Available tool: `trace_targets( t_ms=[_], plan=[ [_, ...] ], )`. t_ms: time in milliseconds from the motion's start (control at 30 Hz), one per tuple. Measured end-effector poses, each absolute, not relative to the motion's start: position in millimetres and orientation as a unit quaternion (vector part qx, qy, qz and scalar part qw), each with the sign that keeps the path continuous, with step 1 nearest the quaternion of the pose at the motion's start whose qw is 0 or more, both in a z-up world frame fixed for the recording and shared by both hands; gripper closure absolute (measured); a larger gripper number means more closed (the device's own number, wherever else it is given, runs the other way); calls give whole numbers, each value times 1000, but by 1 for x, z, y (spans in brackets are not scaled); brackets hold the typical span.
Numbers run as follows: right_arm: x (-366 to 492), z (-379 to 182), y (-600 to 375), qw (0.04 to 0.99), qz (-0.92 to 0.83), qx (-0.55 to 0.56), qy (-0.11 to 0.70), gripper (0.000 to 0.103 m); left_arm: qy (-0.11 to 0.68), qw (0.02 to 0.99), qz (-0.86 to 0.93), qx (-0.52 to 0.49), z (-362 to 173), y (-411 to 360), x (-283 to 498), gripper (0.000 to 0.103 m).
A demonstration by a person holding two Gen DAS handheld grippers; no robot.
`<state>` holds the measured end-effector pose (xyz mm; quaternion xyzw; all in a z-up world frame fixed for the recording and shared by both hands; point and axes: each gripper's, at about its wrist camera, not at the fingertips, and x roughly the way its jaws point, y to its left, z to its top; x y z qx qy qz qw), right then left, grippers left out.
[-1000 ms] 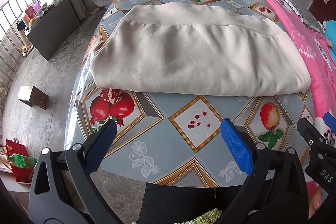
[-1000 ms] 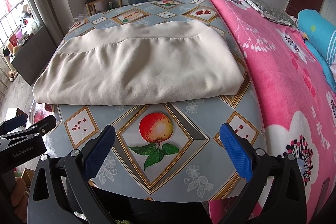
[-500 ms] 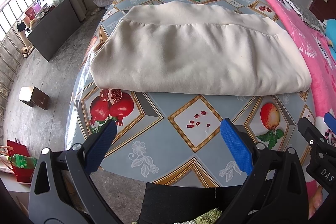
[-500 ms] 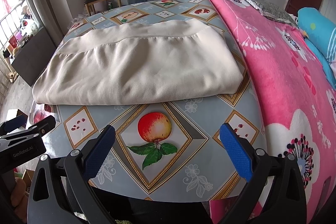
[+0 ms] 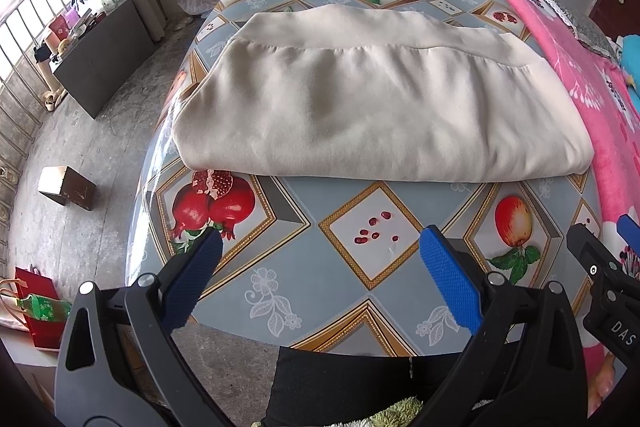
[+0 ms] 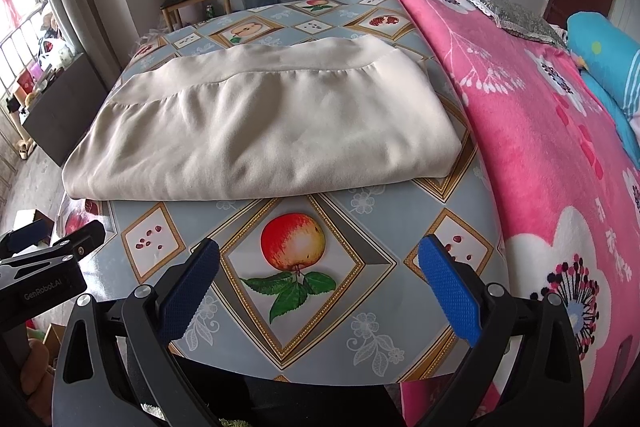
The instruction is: Fold large clothes
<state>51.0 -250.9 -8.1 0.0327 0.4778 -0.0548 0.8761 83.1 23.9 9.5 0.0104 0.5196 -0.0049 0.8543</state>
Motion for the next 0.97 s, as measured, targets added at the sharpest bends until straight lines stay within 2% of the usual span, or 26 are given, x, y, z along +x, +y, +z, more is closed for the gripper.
trace_targets(
  t_ms=[967],
  plan=[
    [52, -2, -250, 879, -49, 27, 474, 6, 515, 857, -1, 11, 17, 21, 80, 7]
  ],
)
